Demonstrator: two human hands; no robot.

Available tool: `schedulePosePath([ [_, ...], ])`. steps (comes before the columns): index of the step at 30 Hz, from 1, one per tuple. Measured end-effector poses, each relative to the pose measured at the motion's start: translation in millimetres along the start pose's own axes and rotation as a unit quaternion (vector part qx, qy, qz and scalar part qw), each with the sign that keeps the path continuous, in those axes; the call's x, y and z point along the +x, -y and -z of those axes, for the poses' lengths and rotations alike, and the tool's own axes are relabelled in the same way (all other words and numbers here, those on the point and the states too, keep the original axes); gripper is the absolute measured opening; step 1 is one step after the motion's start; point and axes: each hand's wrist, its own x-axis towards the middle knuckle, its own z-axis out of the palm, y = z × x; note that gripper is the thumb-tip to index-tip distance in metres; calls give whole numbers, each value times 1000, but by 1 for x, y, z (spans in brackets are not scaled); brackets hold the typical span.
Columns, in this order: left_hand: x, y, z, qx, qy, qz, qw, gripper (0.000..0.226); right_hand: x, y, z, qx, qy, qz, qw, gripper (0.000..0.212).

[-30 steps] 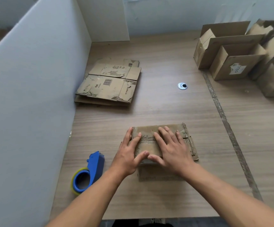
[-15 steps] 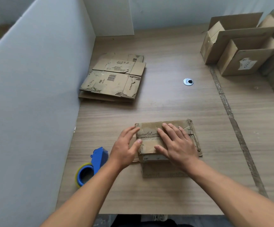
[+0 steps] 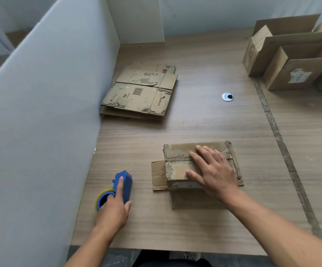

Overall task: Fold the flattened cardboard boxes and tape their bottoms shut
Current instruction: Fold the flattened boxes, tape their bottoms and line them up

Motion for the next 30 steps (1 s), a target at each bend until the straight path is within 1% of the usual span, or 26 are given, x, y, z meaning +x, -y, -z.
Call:
schedulePosePath([
  [3, 4, -8, -3, -86, -43, 38, 995, 80, -1, 1, 2, 6, 11, -5, 1000, 67],
  [6, 13, -12, 3, -188, -49, 57, 979, 75, -2, 1, 3, 14, 14, -8, 1000, 67],
  [8, 20, -18, 11, -191, -48, 70, 978, 72, -2, 1, 3, 16, 15, -9, 1000, 67],
  [10, 27, -26, 28, -154, -38, 69, 985, 66, -2, 1, 2, 23, 20, -11, 999, 67],
  [11, 29, -31, 40, -138, -36, 55, 988, 64, -1, 0, 2, 29, 23, -11, 999, 67],
  [13, 27, -42, 69, -141, -47, -19, 989, 63, 1, -1, 2, 40, 28, -14, 999, 68],
  [15, 16, -54, 99, -153, -73, -139, 976, 63, 2, -2, 3, 48, 32, -15, 998, 70],
  [17, 2, -71, 126, -123, -90, -268, 951, 61, 3, -5, 2, 58, 28, -11, 998, 71],
  [18, -1, -79, 133, -94, -98, -333, 933, 60, 4, -6, 2, 68, 25, -10, 997, 70],
  [20, 0, -94, 137, -26, -87, -434, 896, 54, 5, -7, 5, 98, 19, -8, 995, 68],
  [21, 5, -100, 135, 4, -76, -463, 883, 53, 6, -9, 7, 117, 16, -2, 993, 68],
  [23, 15, -109, 130, 25, -71, -495, 865, 55, 5, -13, 15, 162, 16, 11, 987, 69],
  [26, 22, -114, 126, 31, -79, -526, 846, 70, 2, -26, 33, 292, 70, -22, 954, 78],
  [28, 24, -115, 126, 37, -87, -529, 843, 75, 2, -31, 39, 336, 72, -39, 938, 76],
  [30, 25, -117, 128, 46, -90, -527, 844, 78, 4, -30, 40, 367, 52, -37, 928, 67],
])
